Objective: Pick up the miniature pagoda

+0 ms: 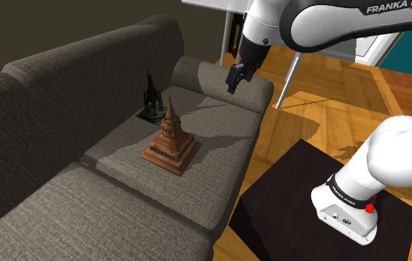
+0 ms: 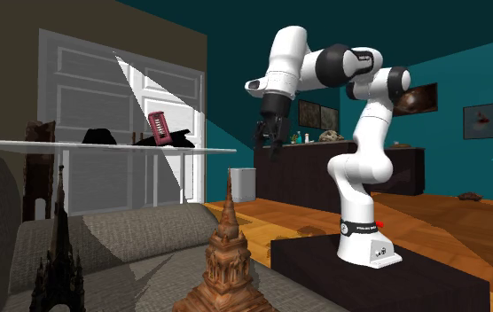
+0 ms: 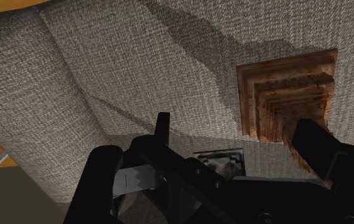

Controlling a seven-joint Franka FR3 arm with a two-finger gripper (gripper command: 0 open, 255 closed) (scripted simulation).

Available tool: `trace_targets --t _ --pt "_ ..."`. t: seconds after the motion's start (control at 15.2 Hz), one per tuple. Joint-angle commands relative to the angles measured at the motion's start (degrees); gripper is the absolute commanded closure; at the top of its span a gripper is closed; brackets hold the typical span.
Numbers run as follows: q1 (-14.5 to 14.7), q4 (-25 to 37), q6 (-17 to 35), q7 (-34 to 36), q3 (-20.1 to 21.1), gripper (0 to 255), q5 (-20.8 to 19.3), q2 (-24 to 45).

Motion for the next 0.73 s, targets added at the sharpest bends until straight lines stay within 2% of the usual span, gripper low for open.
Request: trace_targets --t 0.0,0.33,0.66 --pt "0.0 1.4 2.9 1.6 1.9 0 -1.1 3.1" --pt "-0.5 5.9 9.2 7.2 7.1 0 -6.3 11.9" --pt "-0.9 12.1 13.3 14.5 11.9 0 -15.1 21.7"
